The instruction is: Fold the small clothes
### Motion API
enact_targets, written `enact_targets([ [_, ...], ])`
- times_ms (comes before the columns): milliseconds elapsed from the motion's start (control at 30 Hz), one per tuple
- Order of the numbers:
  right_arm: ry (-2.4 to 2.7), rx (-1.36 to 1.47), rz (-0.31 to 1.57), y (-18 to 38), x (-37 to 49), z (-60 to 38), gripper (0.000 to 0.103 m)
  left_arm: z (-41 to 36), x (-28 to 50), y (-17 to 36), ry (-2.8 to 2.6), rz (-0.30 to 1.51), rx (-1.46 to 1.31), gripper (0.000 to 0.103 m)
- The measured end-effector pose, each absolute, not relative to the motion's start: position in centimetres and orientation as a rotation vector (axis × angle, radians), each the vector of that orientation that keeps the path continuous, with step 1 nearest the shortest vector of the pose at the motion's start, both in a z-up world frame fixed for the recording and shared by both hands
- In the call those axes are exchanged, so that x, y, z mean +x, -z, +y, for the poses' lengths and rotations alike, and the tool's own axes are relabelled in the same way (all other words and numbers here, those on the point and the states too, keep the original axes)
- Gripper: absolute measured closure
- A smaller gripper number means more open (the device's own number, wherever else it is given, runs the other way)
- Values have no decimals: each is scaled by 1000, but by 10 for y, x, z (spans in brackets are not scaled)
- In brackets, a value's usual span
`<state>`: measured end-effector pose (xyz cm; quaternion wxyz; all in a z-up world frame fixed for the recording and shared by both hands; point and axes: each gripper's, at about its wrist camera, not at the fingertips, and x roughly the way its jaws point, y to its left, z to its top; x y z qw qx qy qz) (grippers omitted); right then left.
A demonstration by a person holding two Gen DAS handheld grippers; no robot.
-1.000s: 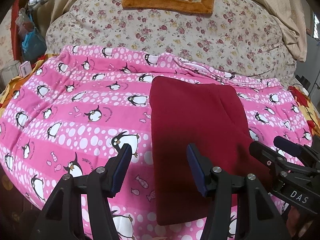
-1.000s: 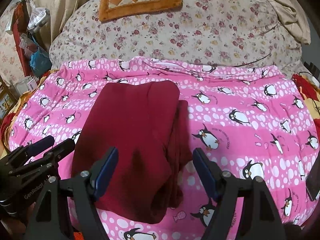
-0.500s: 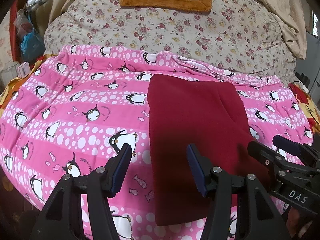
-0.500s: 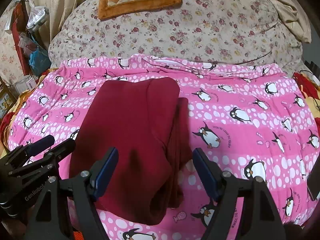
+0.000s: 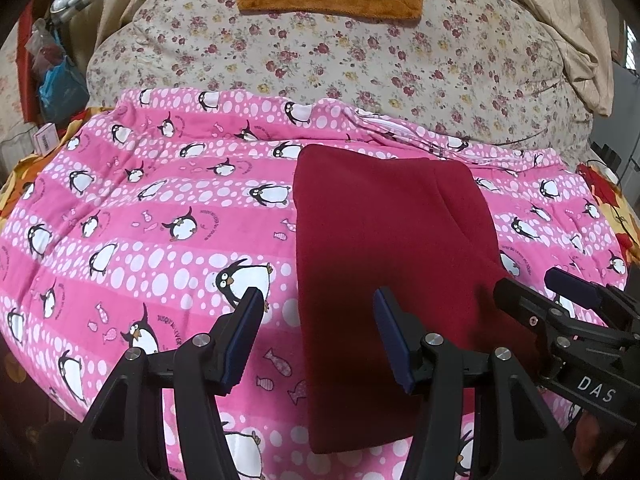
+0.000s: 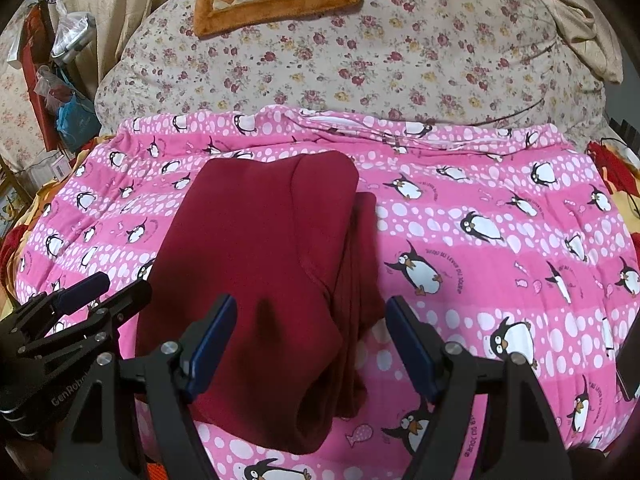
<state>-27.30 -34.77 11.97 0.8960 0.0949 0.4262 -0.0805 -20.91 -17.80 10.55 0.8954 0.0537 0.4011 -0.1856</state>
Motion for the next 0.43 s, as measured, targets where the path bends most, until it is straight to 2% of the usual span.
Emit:
enact_targets([
  [433, 167, 196, 893, -116, -268, -352, 23, -171, -196, -105, 412, 809, 93, 67],
])
